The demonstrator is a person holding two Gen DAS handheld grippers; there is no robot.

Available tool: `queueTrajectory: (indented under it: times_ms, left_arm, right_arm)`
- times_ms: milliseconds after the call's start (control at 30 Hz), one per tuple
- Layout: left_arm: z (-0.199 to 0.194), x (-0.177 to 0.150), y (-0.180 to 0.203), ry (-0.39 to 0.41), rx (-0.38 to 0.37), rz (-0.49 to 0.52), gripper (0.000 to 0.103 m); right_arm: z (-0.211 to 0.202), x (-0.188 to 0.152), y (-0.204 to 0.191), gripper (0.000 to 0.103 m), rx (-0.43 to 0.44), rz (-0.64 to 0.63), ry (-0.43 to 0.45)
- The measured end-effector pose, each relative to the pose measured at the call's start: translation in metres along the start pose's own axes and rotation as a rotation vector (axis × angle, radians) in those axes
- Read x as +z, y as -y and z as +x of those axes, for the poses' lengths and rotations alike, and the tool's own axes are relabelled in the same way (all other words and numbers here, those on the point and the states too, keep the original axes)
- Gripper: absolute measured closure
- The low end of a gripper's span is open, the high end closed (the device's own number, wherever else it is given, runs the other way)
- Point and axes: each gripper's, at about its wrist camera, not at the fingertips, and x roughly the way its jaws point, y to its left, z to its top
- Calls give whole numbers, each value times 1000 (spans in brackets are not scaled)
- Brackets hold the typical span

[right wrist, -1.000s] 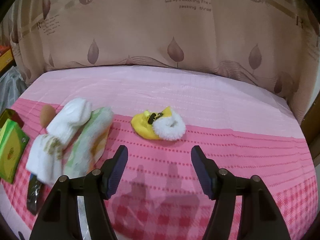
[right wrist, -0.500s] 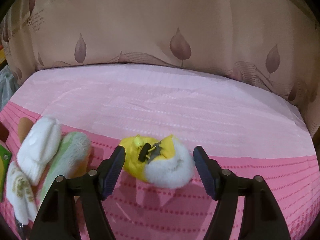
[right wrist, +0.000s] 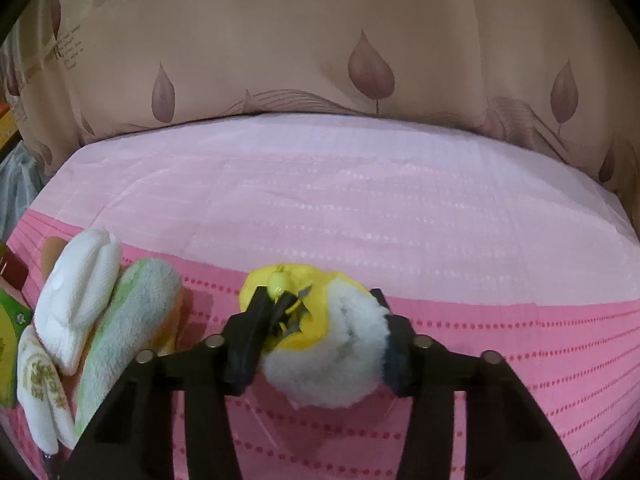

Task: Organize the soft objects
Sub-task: 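Grasp the white HOTEL CLOTH towel with the left gripper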

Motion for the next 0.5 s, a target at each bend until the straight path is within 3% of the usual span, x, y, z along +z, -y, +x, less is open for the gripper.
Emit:
queueTrajectory:
  times_ms: [167, 500]
  left_arm:
    - [0, 7, 45, -2, -83, 68, 56]
    - [-8, 19, 135, 7, -240, 190, 44]
  right_arm:
    - [-9, -11, -1, 64, -2, 5, 6]
    - [-39, -47, 3, 65, -5, 41, 6]
